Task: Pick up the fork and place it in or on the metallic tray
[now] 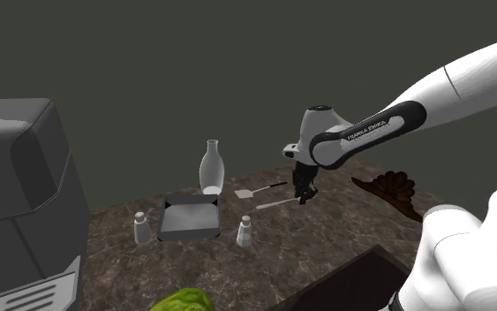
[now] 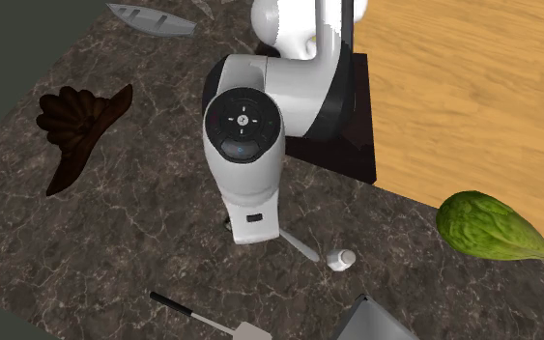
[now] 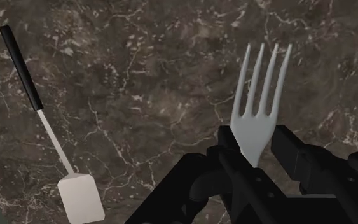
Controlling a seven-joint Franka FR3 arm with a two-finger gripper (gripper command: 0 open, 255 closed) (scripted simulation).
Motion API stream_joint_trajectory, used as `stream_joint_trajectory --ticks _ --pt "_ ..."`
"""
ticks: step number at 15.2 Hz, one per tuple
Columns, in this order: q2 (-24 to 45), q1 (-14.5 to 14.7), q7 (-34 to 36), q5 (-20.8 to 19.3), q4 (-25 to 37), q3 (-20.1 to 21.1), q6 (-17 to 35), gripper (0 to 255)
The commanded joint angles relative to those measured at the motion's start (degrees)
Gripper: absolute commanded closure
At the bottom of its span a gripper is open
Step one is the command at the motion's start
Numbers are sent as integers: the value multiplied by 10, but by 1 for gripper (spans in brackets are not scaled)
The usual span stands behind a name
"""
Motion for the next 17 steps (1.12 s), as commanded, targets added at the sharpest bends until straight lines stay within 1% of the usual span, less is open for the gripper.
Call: stream_joint_trajectory --ticks 1,5,9,13,17 --pt "28 22 12 25 23 11 0 255" --pt "94 61 24 78 84 27 -2 255" --pt "163 87 30 129 155 44 -13 255" --pt "232 102 36 173 235 63 -33 255" --pt "303 109 45 208 326 82 -61 255"
